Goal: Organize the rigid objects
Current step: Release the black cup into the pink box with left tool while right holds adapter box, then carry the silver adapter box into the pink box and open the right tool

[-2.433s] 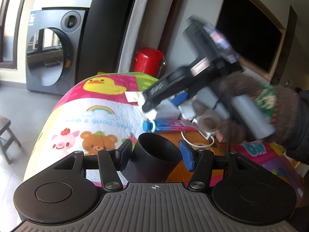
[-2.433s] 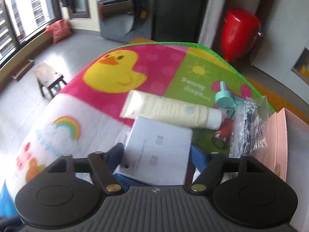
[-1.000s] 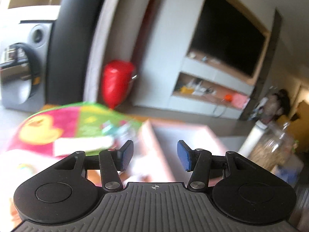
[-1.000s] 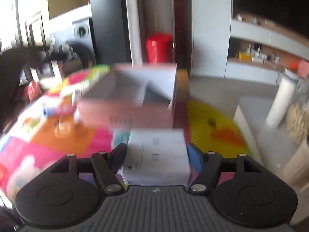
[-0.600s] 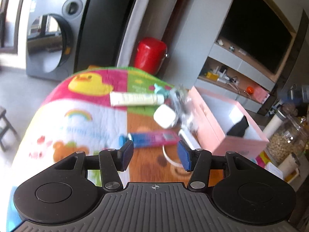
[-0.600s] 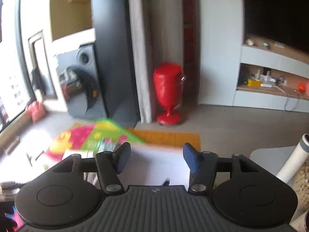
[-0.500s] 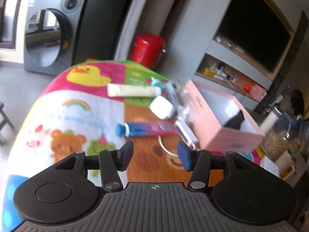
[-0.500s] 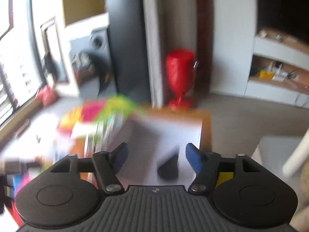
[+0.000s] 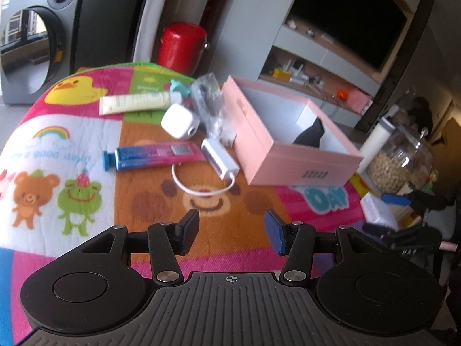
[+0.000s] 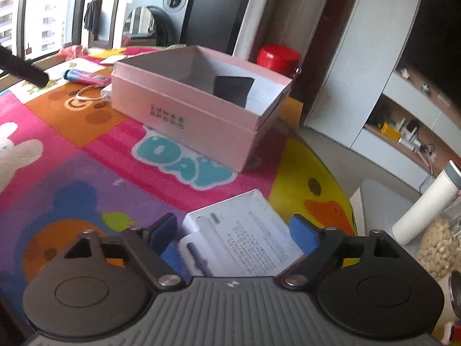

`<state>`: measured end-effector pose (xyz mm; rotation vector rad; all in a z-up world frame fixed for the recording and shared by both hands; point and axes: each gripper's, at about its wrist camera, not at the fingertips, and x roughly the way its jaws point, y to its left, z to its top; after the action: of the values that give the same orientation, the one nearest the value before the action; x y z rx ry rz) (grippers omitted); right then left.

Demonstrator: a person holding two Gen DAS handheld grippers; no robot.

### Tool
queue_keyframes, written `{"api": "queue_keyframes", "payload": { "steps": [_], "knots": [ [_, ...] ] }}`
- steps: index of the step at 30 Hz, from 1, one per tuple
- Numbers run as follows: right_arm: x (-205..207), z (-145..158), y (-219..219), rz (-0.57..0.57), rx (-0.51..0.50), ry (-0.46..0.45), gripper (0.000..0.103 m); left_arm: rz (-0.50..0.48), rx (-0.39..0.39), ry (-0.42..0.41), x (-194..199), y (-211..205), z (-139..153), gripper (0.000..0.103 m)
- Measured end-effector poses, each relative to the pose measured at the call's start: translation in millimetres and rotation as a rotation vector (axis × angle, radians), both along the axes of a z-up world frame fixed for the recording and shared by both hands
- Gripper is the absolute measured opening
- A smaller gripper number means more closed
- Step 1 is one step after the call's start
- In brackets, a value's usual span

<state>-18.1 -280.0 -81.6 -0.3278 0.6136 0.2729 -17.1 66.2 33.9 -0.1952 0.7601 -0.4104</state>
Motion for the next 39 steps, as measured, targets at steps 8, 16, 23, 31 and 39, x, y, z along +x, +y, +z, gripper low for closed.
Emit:
{"api": "queue_keyframes", "payload": {
  "steps": [8, 16, 23, 31, 39],
  "knots": [
    [-2.5, 4.3, -10.9, -0.074, 0.153, -0.011, 0.090, 0.015, -0.008, 0.048, 0.0, 2.9, -12.0, 0.054],
    [-40.4, 27.5, 40.5, 0.028, 0.157, -0.056, 0.080, 0.010, -0.003, 0.055, -4.0, -2.4, -15.0, 0.054],
    [-33.7, 24.2, 20.3, -0.305, 0.310, 0.180, 0.084, 0.049, 0.030, 0.038, -5.0, 0.1, -12.3, 0.054],
    [-19.1, 39.1, 57.2, -0.159, 0.197, 0.136, 0.068, 0.051, 0.058, -0.007, -10.2, 10.9, -10.7, 0.054],
    [80.4, 150.8, 69.1, -0.143, 0.267, -0.152, 0.076, 0.063, 0.076, -0.016, 9.1, 22.8, -8.5, 0.054]
  ]
}}
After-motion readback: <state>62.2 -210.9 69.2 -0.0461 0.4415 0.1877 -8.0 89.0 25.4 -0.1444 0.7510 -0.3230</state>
